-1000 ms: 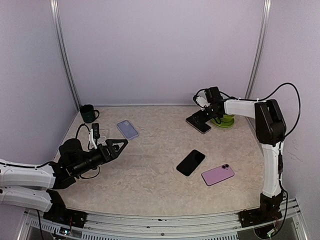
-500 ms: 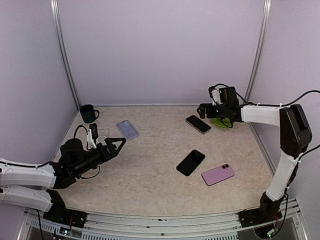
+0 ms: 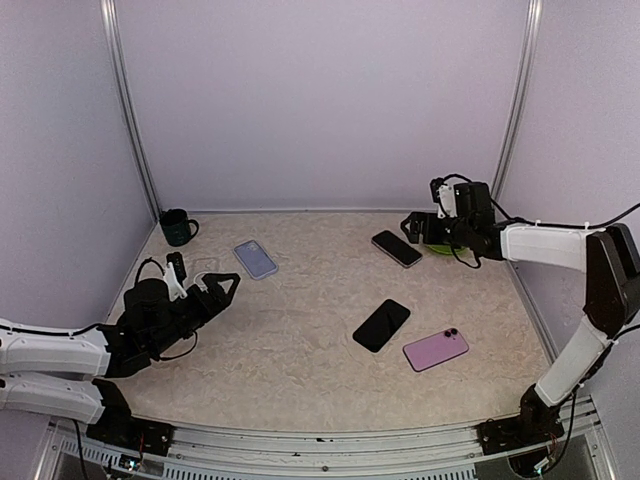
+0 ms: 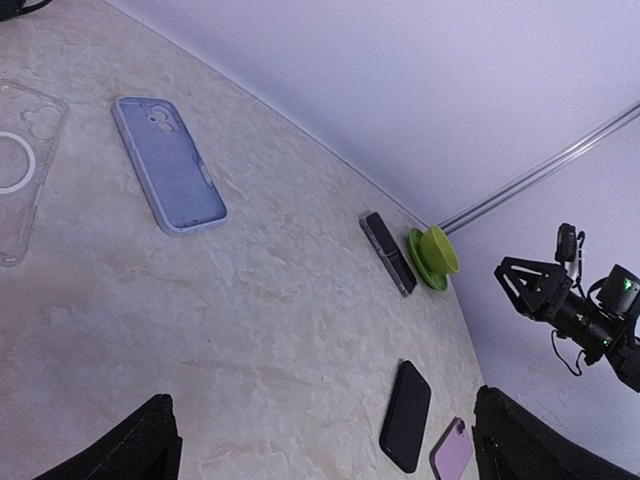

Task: Put the phone into the phone case
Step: Adjust the phone at the center of the board.

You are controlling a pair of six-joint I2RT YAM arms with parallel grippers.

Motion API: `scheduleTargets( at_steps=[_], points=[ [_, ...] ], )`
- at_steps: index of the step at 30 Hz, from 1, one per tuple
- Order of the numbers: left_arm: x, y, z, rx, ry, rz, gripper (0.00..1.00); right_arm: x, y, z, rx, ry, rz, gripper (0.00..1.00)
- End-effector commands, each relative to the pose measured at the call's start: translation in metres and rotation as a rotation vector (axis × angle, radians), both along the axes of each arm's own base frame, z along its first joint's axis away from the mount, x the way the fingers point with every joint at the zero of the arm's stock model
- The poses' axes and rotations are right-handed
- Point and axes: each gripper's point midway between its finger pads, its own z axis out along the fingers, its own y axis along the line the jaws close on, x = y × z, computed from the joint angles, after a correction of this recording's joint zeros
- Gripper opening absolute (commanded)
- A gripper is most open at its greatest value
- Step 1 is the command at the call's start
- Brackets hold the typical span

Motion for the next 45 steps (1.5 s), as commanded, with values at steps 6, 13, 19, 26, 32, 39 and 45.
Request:
scheduleTargets(
  at_steps=[6,13,19,26,32,39,45],
  points=[
    [0.011,0.013,-0.001,0.026,0.015,0.094,0.99,-0.025,0.003,-0.033,-0.025,0.075,0.007,0.97],
    [0.011,0.019,-0.003,0.032,-0.016,0.118,0.99,-0.030,0.010,-0.041,-0.056,0.094,0.009,0.96],
    [0.015,0.021,-0.012,0.072,0.009,0.135,0.99,-0.030,0.012,-0.041,-0.059,0.101,0.007,0.95],
    [0.027,0.025,-0.020,0.151,0.066,0.161,0.96,-0.033,0.015,-0.042,-0.063,0.112,0.019,0.94],
    [0.043,0.027,-0.032,0.297,0.149,0.191,0.96,-0.038,0.023,-0.048,-0.076,0.131,0.055,0.93],
    [0.063,0.039,-0.045,0.405,0.228,0.271,0.99,-0.052,0.034,-0.064,-0.126,0.174,0.091,0.90],
    [0.083,0.052,-0.056,0.470,0.289,0.310,0.98,-0.062,0.039,-0.073,-0.134,0.209,0.099,0.88]
  ],
)
